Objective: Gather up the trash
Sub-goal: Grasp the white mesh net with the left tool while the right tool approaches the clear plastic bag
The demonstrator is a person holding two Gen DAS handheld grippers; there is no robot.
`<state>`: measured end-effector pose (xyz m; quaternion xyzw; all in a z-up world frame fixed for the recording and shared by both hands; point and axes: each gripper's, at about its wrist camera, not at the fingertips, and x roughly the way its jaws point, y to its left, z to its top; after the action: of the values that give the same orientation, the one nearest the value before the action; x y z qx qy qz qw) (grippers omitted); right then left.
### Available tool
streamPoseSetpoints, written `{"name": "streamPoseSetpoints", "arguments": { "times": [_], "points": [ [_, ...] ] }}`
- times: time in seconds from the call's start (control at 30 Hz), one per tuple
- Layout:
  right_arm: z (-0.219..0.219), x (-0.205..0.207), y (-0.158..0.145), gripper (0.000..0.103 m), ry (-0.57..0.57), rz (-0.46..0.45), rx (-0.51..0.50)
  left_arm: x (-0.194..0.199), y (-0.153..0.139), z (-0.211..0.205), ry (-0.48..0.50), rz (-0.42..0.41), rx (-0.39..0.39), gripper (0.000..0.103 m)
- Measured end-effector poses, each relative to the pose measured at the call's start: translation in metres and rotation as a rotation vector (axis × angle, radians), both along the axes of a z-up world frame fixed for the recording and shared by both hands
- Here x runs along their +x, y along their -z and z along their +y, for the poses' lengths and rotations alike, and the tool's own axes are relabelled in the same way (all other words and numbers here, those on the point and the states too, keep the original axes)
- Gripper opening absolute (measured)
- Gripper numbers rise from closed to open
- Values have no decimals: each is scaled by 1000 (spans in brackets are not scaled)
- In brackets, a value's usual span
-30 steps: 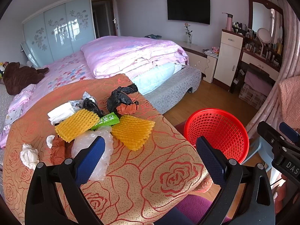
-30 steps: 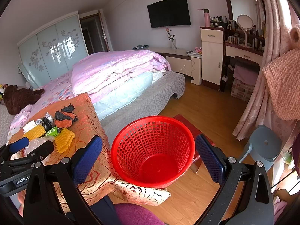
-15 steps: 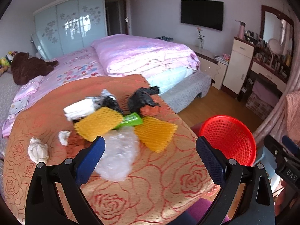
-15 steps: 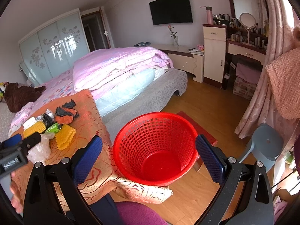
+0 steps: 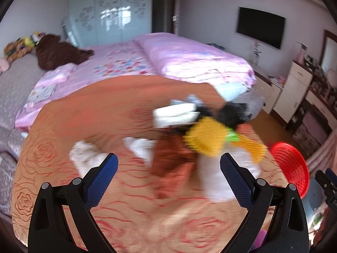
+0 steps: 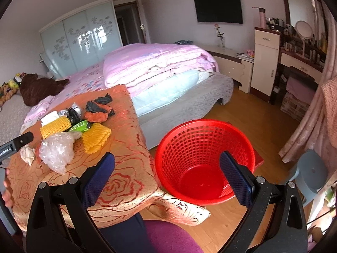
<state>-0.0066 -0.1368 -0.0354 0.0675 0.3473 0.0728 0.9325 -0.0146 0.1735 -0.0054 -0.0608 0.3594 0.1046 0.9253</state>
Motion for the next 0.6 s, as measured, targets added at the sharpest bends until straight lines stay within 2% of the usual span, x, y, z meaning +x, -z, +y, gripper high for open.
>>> {"name": "streamPoseSetpoints", "arguments": {
  "times": [0.2,0.6],
  "points": [
    [13,5,-2,96,-40,3,-5,-5,4,36,-30,6,-65,94],
    [50,13,-3,96,-149,8,-3,7,16,96,-191,38,-63,93]
  ]
}}
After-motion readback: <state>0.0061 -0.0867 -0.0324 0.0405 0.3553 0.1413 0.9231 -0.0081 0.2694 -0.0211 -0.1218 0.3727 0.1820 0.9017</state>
